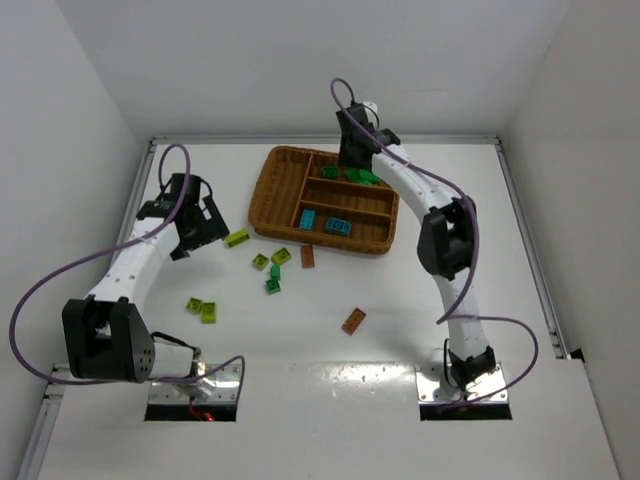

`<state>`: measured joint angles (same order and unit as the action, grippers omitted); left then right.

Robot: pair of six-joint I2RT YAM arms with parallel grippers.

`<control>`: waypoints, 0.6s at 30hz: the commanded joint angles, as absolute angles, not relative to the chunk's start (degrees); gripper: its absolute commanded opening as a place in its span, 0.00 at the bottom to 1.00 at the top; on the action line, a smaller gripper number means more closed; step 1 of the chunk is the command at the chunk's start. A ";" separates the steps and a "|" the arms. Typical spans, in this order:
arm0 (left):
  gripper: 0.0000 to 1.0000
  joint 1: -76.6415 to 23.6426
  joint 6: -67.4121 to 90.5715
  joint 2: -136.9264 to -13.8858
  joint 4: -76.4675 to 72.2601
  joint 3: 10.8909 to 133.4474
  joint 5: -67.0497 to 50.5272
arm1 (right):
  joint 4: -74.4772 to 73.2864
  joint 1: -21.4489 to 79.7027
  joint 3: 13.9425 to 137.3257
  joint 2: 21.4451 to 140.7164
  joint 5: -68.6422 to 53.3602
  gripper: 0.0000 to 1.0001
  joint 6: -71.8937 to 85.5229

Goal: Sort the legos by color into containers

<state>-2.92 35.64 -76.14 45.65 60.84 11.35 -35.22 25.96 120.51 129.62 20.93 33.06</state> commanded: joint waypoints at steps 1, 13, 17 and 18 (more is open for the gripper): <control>0.97 -2.46 35.95 -76.11 44.12 60.64 10.20 | -38.14 24.79 130.77 135.69 21.88 0.27 34.10; 0.97 -2.46 34.89 -78.57 44.12 60.12 8.88 | -33.24 24.35 133.27 137.66 20.91 0.69 34.72; 0.97 -2.46 34.37 -77.26 44.12 60.12 8.88 | -32.17 25.48 119.67 127.11 21.97 0.60 34.72; 0.97 -2.46 34.37 -77.26 44.12 60.12 9.57 | -30.86 26.71 116.14 124.48 21.45 0.59 34.72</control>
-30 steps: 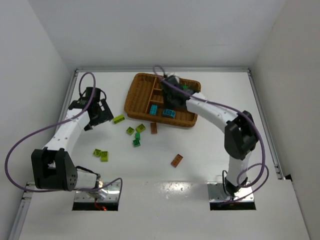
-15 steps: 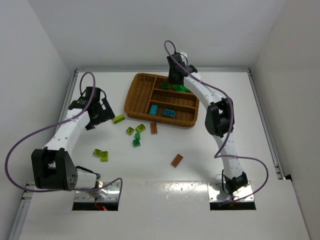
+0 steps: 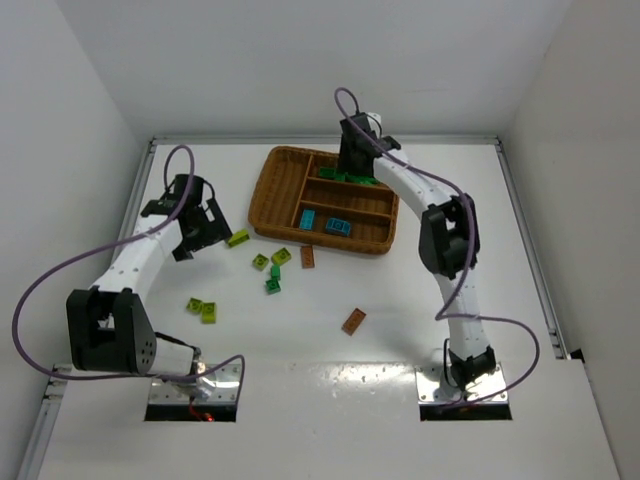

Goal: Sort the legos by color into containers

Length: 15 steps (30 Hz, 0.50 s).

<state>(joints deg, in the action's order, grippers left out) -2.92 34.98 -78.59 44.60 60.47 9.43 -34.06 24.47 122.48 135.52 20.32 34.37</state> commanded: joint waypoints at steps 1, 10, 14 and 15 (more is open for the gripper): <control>0.97 -2.46 34.37 -76.65 44.12 60.12 10.28 | -29.63 27.59 112.19 121.67 20.40 0.59 34.19; 0.97 -1.41 38.57 -73.84 46.05 59.59 12.04 | -22.41 47.97 78.33 104.68 10.10 0.83 35.75; 0.97 -1.41 39.98 -72.08 46.58 59.06 13.45 | -20.65 54.92 79.18 107.57 9.23 0.83 36.30; 0.97 -1.41 39.99 -71.55 46.58 59.06 13.97 | -20.65 55.98 79.89 108.45 9.23 0.84 36.30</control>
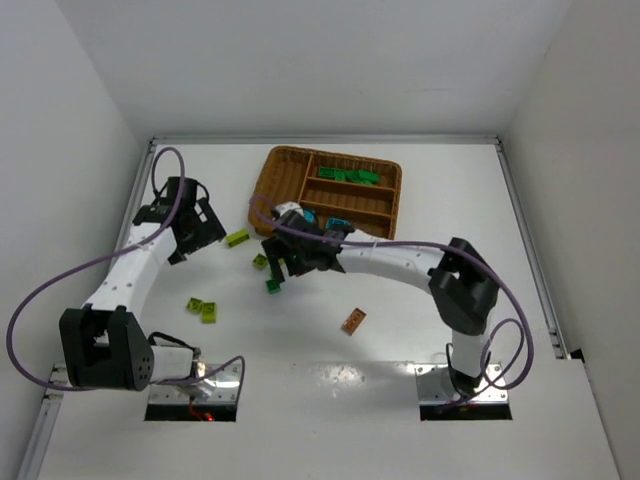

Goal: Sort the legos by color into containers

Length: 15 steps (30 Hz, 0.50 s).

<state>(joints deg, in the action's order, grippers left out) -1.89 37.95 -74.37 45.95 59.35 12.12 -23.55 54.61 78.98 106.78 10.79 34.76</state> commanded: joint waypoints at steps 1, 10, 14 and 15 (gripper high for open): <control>0.97 -1.41 39.99 -71.54 46.58 59.06 13.97 | -20.65 57.73 80.68 109.33 9.23 0.84 36.30; 0.97 -1.41 39.99 -69.87 48.34 59.68 14.50 | -19.52 57.74 86.66 118.03 10.90 0.74 41.48; 0.97 -1.41 39.99 -69.35 48.34 59.15 14.50 | -21.35 57.74 91.66 123.20 12.83 0.68 42.89; 0.97 -1.41 39.99 -69.35 48.34 59.15 14.50 | -21.36 57.74 92.89 124.09 12.83 0.67 42.89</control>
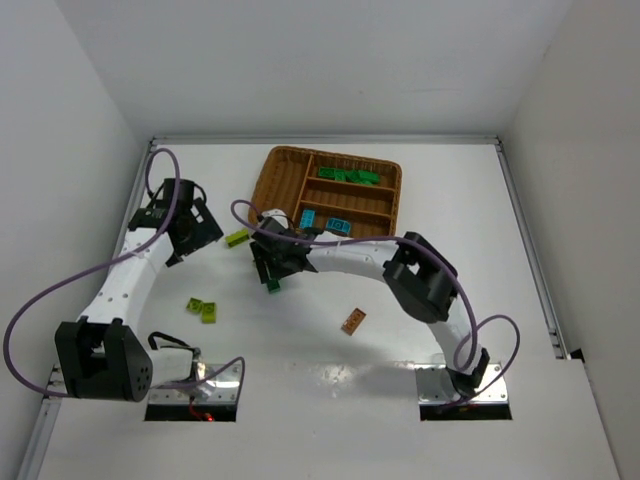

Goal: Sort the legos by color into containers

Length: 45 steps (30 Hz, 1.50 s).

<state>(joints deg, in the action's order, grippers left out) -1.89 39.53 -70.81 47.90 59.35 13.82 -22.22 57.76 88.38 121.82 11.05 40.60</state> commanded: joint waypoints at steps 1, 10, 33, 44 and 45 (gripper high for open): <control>0.97 -1.41 39.99 -69.35 48.34 59.15 14.50 | -21.36 57.74 93.42 124.80 12.83 0.65 43.67; 0.97 -1.41 39.46 -69.35 48.34 58.62 15.03 | -23.64 57.74 97.12 128.59 15.46 0.40 46.23; 0.97 -1.41 37.88 -70.66 46.58 58.10 13.37 | -25.92 30.77 102.71 119.59 26.10 0.15 40.87; 0.97 -1.41 36.21 -72.42 44.13 56.43 13.89 | -24.69 24.70 121.09 135.33 24.26 0.16 43.59; 0.97 -1.41 36.21 -73.03 44.12 56.43 13.89 | -24.70 24.70 122.24 136.31 23.74 0.16 43.59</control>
<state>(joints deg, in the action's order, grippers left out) -1.89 37.08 -72.34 45.76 56.71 13.52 -25.15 25.54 116.71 134.50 24.80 42.48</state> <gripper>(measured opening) 0.970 0.273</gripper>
